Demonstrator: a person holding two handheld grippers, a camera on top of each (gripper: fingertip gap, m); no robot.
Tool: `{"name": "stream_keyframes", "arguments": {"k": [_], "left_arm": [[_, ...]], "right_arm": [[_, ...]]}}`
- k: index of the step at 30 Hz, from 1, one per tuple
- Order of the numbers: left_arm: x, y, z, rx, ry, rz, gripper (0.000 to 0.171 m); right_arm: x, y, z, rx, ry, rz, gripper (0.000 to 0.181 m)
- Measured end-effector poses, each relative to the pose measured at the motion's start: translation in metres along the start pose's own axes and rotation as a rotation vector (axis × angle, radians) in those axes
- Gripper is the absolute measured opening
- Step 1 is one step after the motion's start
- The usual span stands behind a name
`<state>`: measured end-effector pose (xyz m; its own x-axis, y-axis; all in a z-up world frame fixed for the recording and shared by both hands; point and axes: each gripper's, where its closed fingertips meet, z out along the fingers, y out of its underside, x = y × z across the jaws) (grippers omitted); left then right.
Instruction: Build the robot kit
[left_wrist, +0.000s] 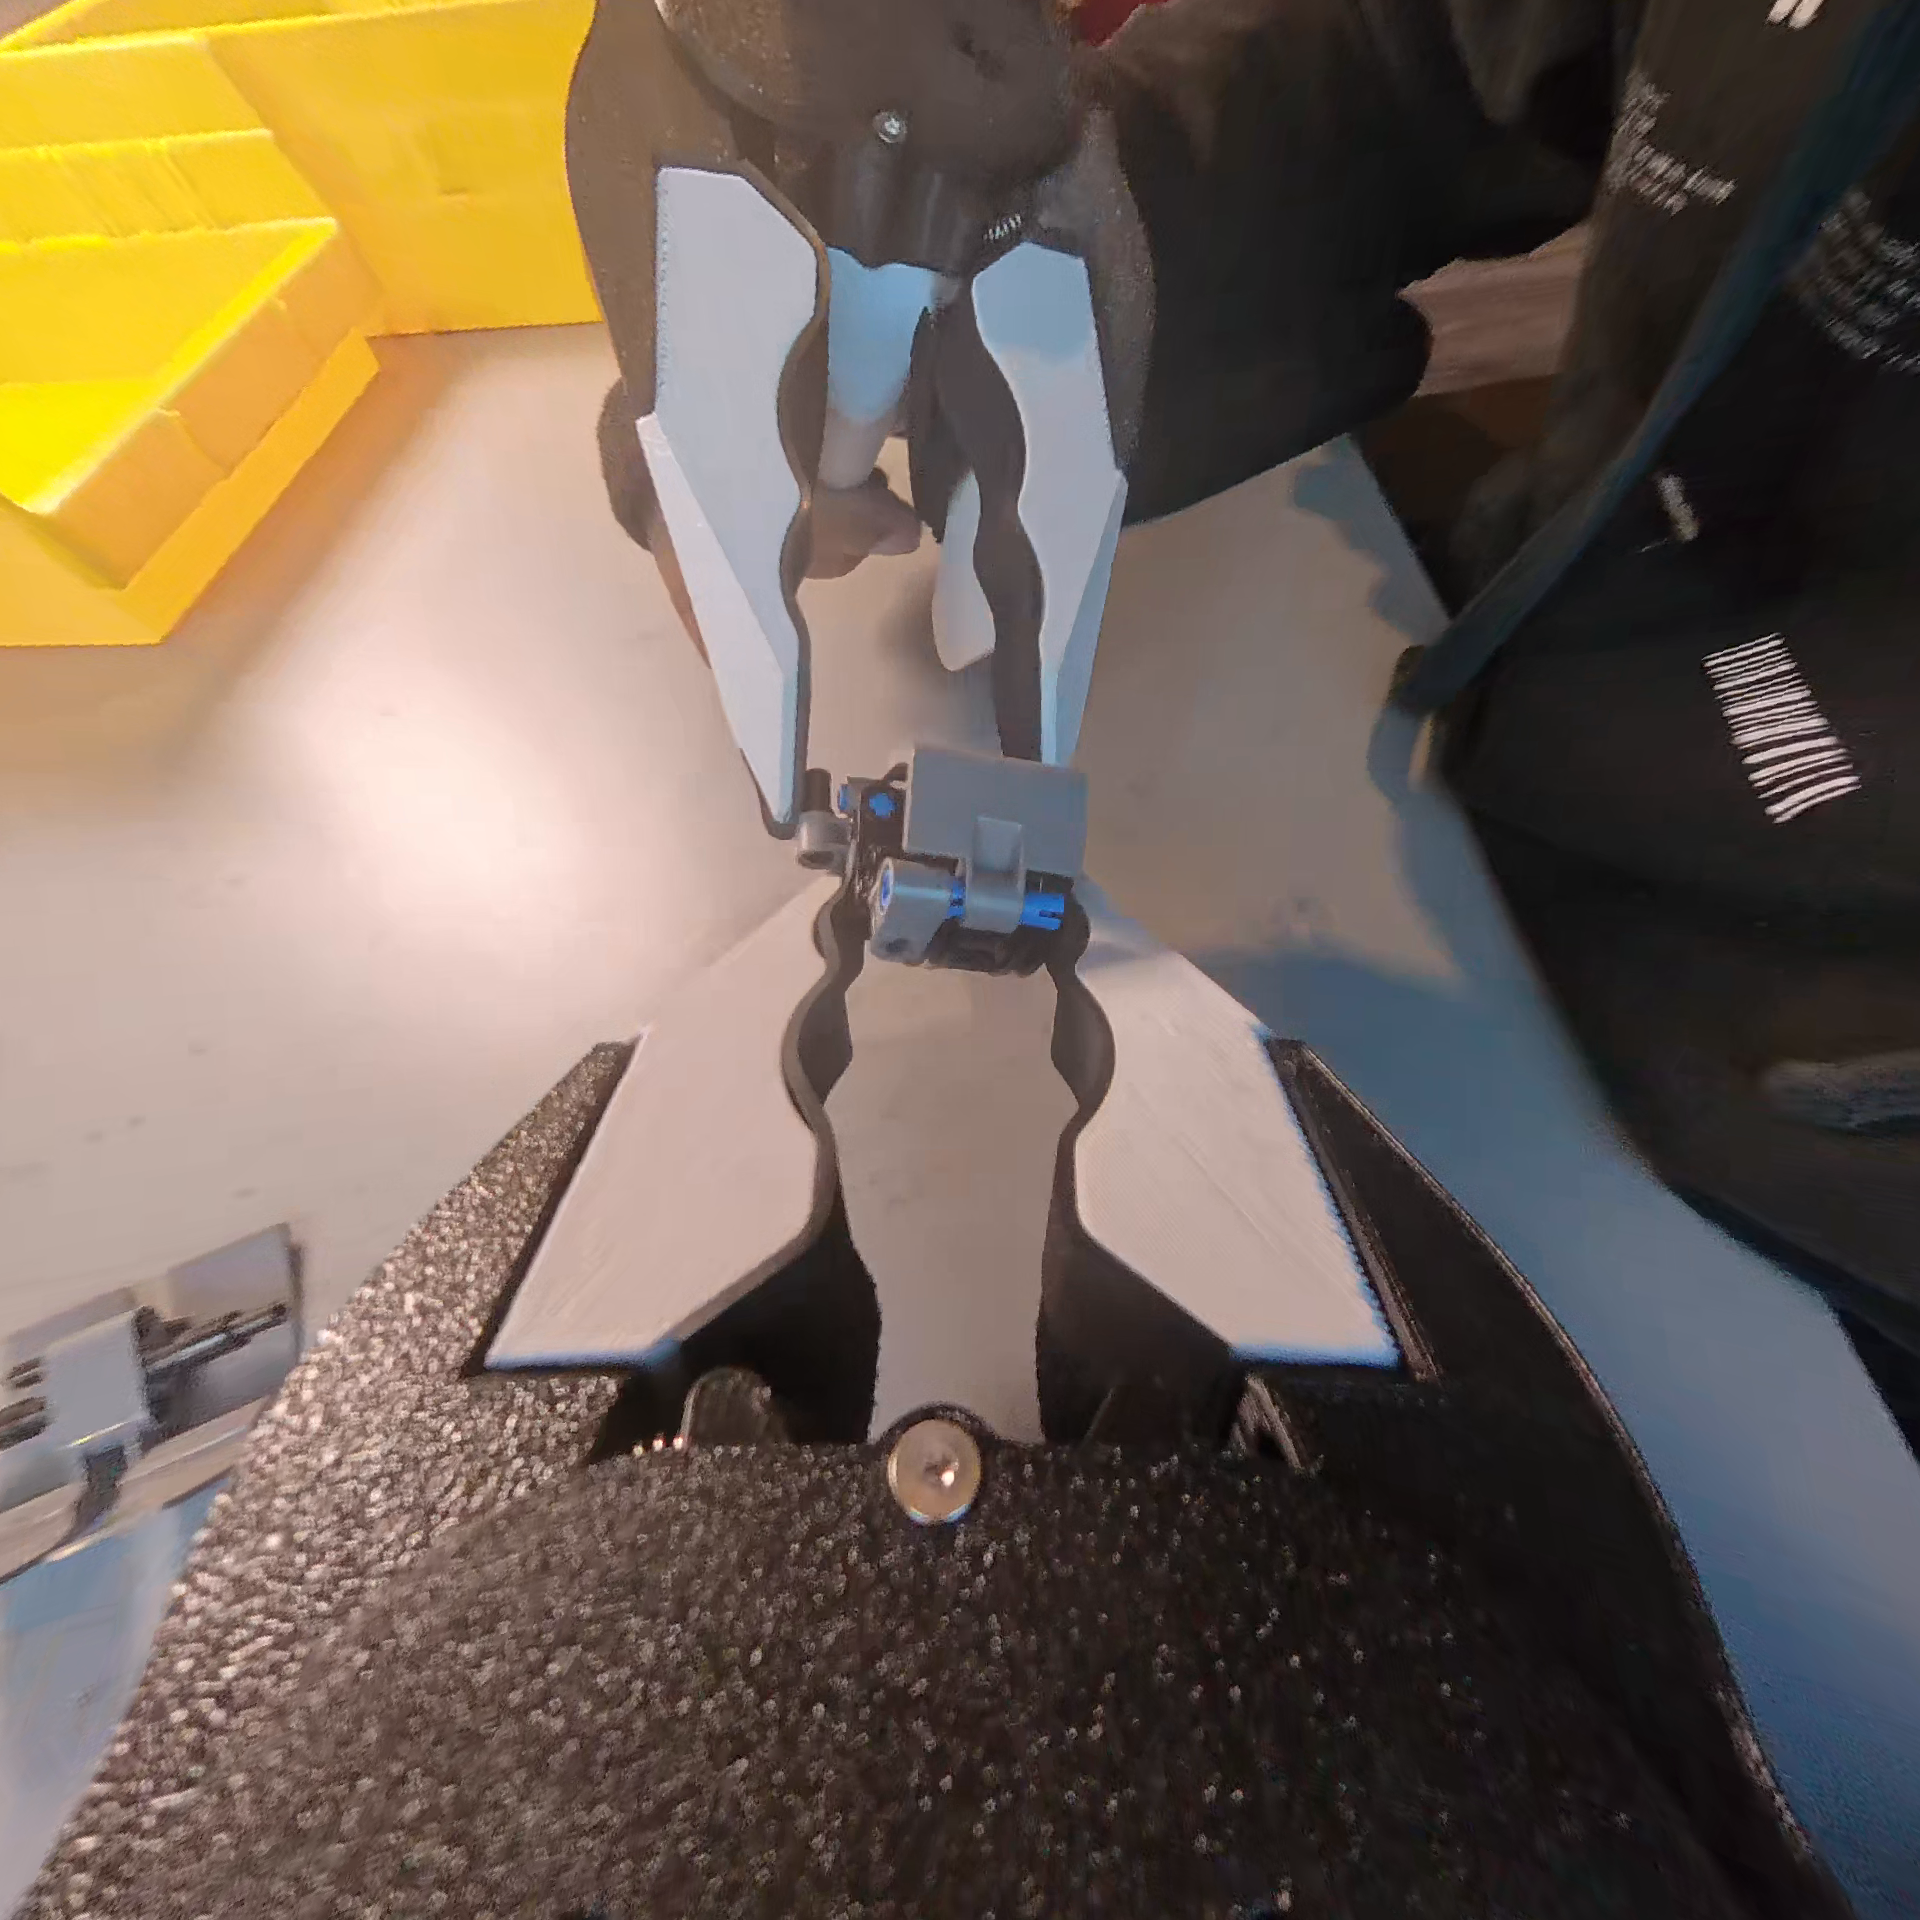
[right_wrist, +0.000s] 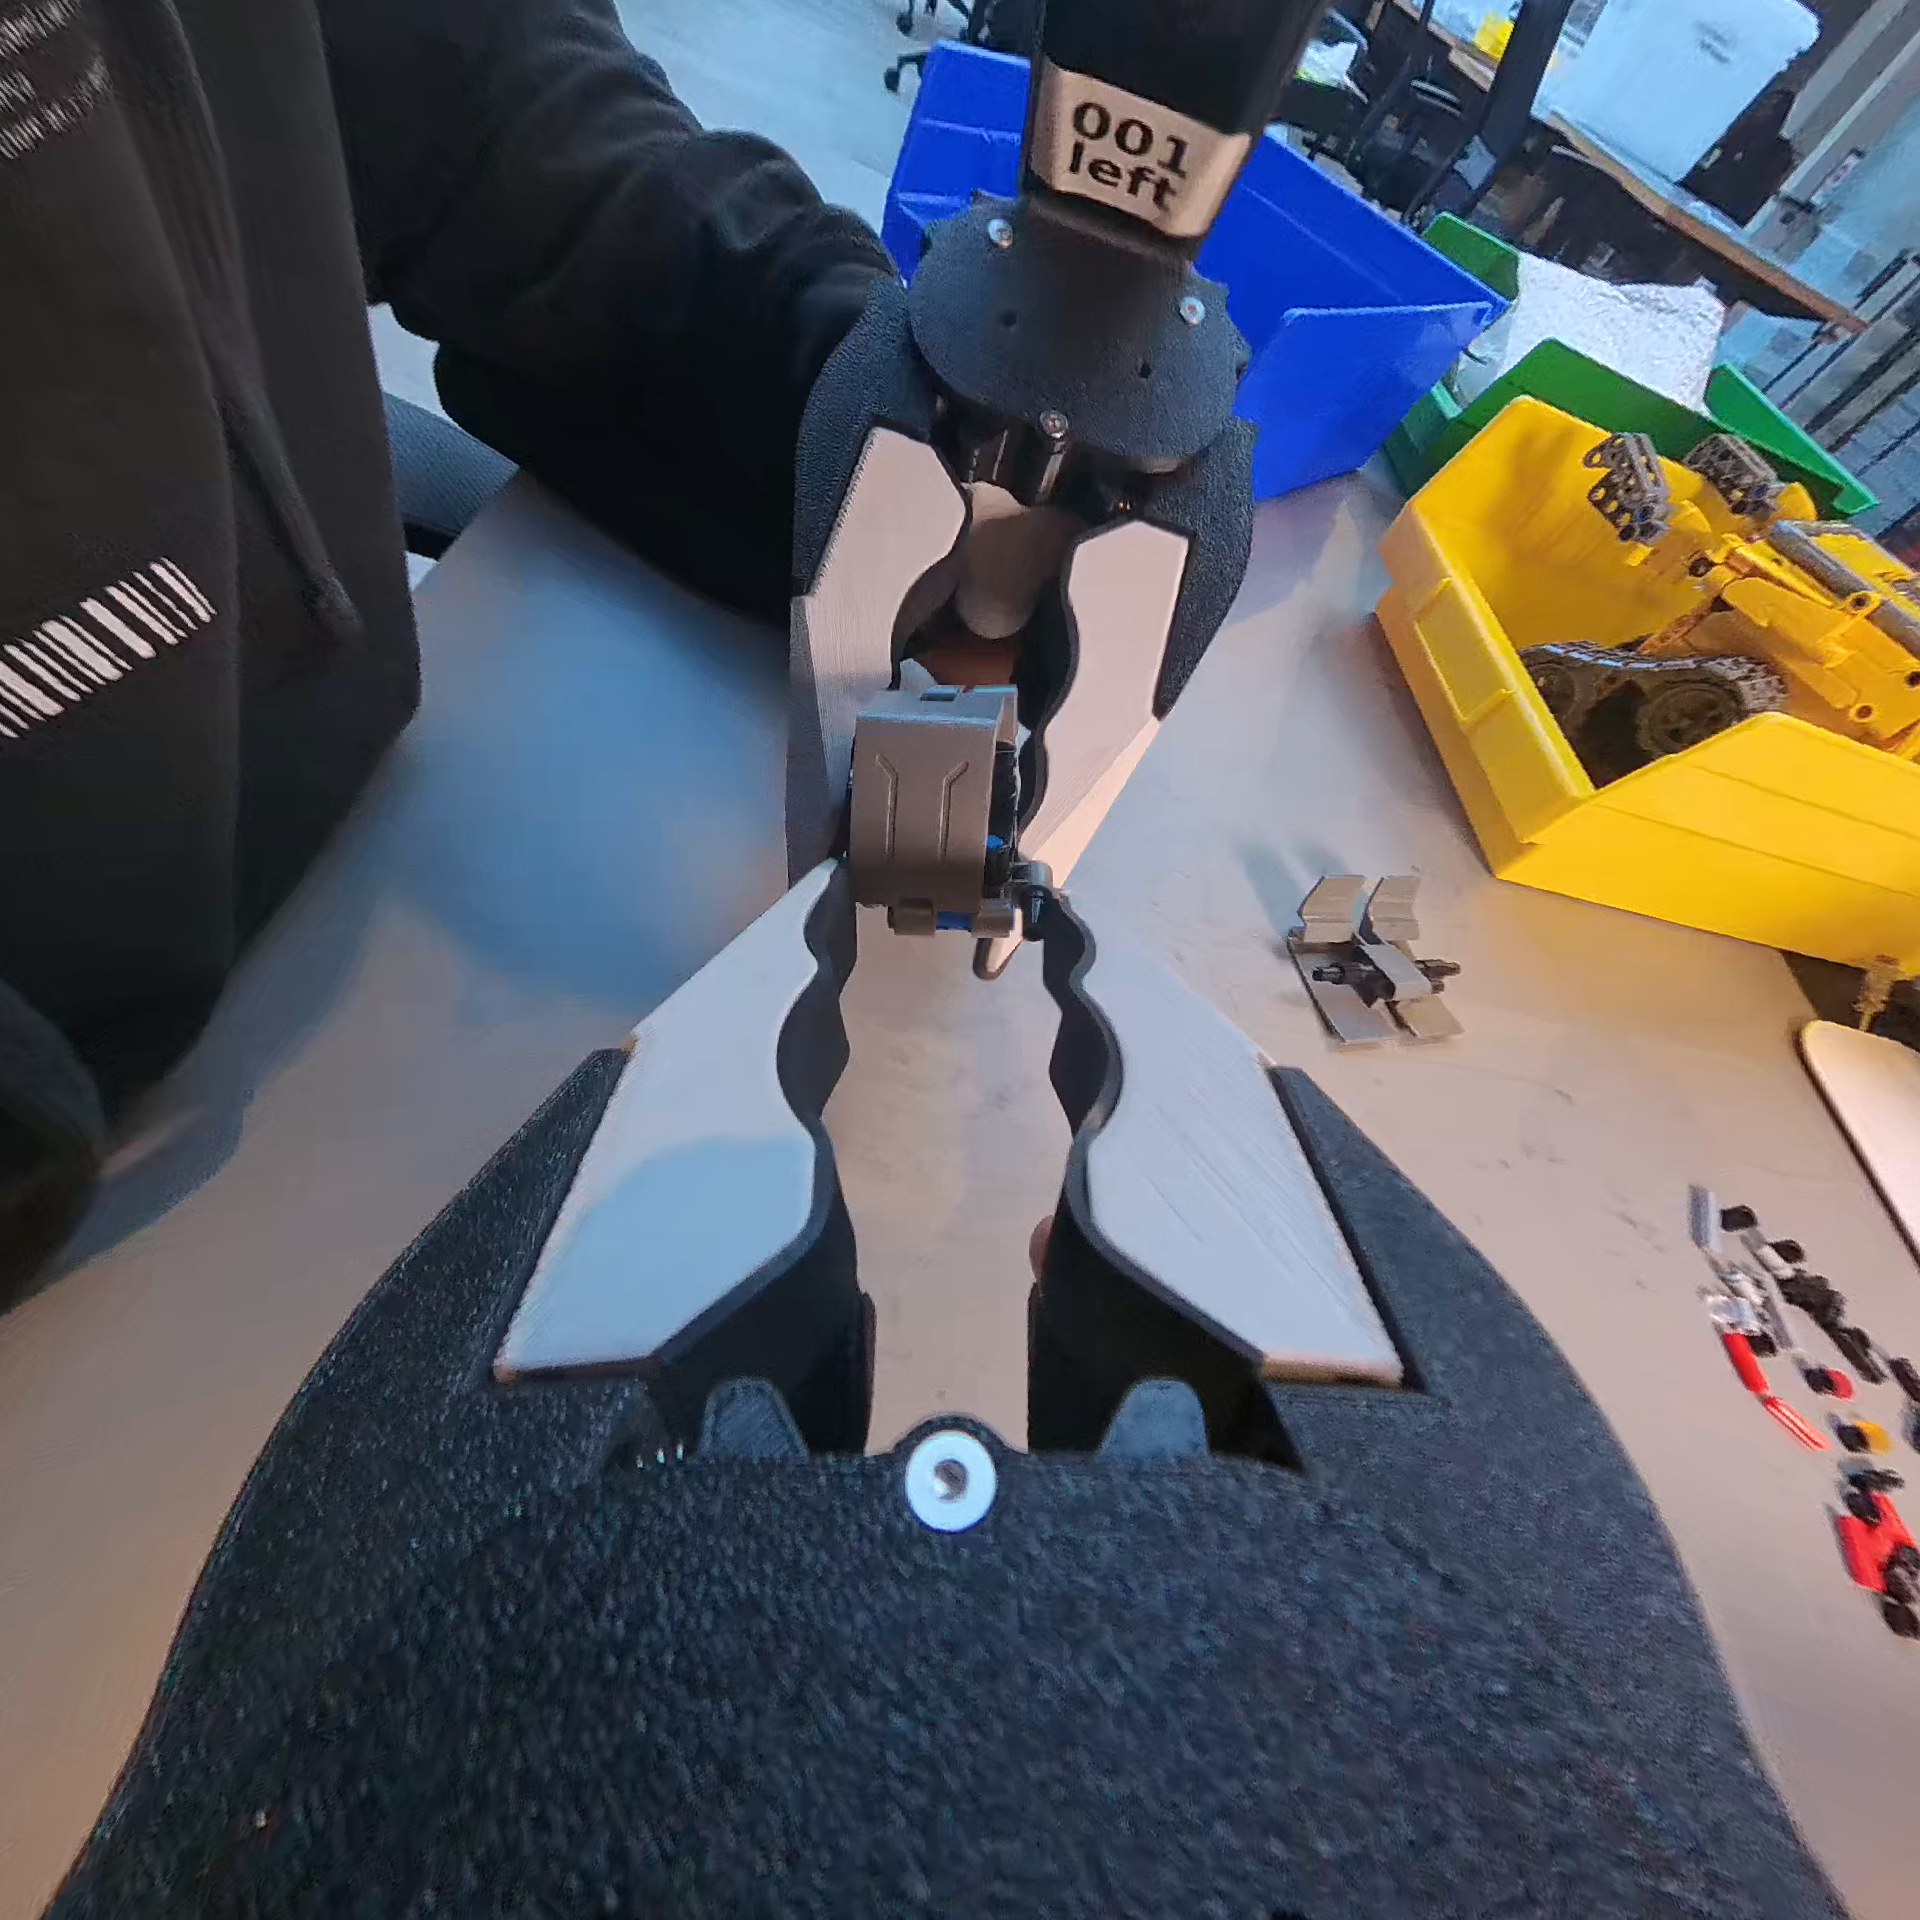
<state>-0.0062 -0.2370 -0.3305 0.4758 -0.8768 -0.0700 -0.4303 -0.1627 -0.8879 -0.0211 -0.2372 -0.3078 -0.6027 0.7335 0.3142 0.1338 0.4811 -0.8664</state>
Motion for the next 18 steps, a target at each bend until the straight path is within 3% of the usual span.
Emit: {"name": "stream_keyframes", "arguments": {"k": [8, 15, 18], "left_arm": [[0.01, -0.006, -0.001, 0.051, 0.122, -0.085, 0.03], [-0.023, -0.016, -0.008, 0.128, -0.063, -0.157, 0.031], [-0.026, -0.019, -0.011, 0.153, -0.06, -0.196, 0.029]], "right_arm": [[-0.002, -0.008, -0.002, 0.05, -0.03, 0.071, 0.033], [0.029, -0.006, -0.005, 0.112, 0.053, 0.316, 0.036], [0.032, -0.006, -0.005, 0.13, 0.05, 0.399, 0.038]]}}
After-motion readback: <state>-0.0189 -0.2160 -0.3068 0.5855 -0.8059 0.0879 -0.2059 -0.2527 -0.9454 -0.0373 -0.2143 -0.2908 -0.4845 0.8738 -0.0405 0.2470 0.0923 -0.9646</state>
